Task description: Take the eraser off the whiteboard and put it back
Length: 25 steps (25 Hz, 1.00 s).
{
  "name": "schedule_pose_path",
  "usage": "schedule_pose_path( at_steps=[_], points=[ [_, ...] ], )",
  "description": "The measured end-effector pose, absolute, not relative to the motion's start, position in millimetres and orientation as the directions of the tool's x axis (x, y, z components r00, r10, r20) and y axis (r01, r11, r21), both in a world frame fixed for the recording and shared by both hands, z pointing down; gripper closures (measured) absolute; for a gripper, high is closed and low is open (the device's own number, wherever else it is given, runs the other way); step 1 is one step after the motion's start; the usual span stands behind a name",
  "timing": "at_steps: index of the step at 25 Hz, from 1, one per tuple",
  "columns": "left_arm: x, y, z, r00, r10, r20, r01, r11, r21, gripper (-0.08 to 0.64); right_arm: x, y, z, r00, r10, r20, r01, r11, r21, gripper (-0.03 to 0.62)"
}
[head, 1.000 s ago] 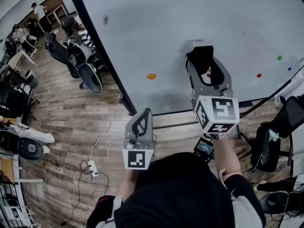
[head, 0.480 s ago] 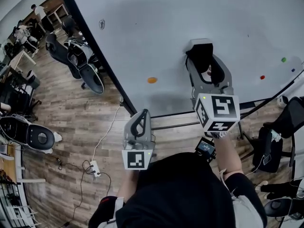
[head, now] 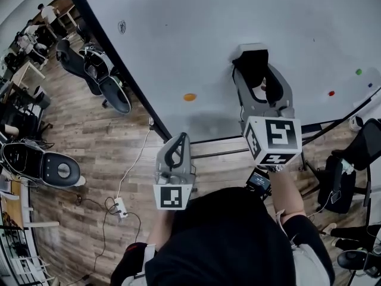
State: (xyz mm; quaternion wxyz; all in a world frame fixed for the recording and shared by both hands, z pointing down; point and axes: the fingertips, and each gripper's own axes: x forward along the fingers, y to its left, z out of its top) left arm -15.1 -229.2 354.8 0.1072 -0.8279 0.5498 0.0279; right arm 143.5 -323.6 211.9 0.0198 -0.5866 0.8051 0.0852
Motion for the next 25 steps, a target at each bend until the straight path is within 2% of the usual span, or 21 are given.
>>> schedule_pose_path(
  at_steps=[25],
  points=[
    [-15.3, -219.8, 359.7, 0.400, -0.908, -0.121, -0.910, -0.379, -0.169, 0.557, 142.0, -310.1, 207.1, -0.379, -0.912, -0.155, -0.925, 0.370, 0.082, 0.334]
  ],
)
